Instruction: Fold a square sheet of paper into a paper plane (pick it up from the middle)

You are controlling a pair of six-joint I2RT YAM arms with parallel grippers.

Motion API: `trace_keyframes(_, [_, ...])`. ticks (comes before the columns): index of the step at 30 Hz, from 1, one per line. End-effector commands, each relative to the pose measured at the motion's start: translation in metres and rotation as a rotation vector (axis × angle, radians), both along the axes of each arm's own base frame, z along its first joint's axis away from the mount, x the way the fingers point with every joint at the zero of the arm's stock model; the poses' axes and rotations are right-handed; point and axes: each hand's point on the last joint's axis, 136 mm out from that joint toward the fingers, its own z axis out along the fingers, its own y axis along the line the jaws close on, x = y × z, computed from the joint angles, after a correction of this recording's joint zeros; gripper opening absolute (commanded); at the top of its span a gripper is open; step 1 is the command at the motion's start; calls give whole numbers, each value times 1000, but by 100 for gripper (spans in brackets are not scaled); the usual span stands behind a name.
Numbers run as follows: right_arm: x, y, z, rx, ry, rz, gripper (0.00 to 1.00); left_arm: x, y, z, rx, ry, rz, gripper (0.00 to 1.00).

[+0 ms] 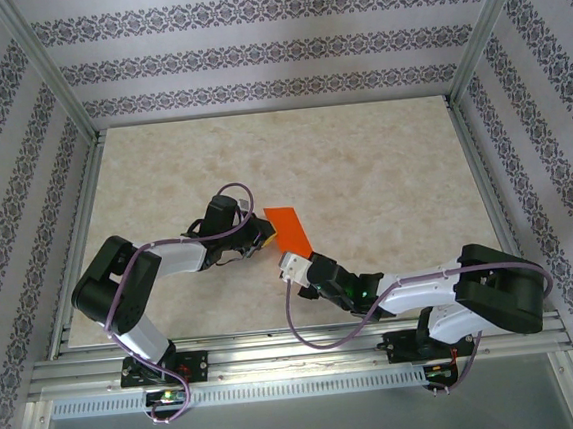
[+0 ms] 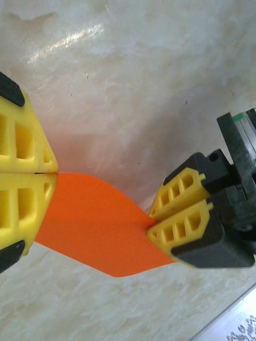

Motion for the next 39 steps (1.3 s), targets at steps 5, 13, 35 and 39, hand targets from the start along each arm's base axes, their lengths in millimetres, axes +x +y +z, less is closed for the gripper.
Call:
trace_keyframes(5, [-10, 13, 14, 268, 314, 45, 0, -5, 38, 9, 227, -48, 40, 45])
trace_keyframes(13, [-16, 32, 11, 337, 529, 84, 0, 7, 54, 45, 401, -168, -7, 41])
trace_keyframes(35, [-3, 43, -1, 459, 797, -16, 0, 31, -1, -35, 382, 31, -305, 18])
trace_keyframes(39, [-2, 44, 0, 471, 805, -12, 0, 26, 2, -50, 398, 60, -311, 17])
